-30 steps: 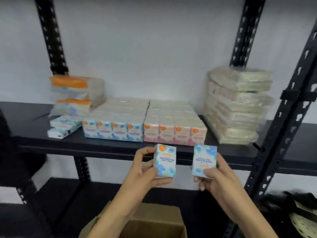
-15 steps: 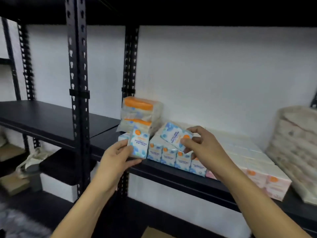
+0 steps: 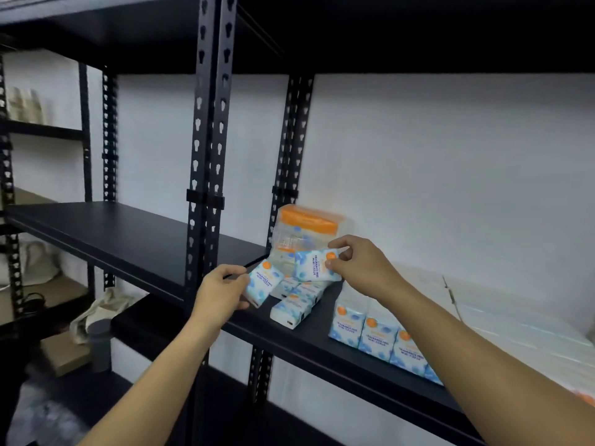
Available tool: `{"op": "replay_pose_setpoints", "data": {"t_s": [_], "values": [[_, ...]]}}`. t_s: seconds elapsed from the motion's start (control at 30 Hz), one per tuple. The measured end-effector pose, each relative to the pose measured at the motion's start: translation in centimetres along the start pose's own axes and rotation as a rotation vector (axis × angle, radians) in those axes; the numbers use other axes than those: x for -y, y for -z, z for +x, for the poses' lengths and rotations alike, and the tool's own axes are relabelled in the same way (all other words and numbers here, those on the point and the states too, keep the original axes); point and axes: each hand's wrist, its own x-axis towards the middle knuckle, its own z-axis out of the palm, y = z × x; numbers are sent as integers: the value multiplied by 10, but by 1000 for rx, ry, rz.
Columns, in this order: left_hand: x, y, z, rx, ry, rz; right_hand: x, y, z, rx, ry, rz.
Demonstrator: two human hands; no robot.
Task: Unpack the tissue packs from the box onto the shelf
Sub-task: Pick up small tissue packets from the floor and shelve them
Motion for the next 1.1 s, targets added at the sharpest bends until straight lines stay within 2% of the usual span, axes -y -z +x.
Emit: {"op": "replay_pose_setpoints", "data": {"t_s": [0.13,0.33,0.57,0.73,0.93,1.1], "values": [[6,-7,14,-35,13,197,-8,-13,22,-11,-57,-40],[18,-18,22,-45,29,310,-14,-26,49,8,-116,-67],[29,-30,25,-73,-88,452,-12,-35,68,70,-83,-126],[35,-25,23,-39,-143,377,-15,-43,80,103,-83,-153],[53,-6,26,145,-182,388,-21,-50,92,176,-109,-138],[56,-6,27,138,-224,368,-22,-62,98,267,-121,-159]]}}
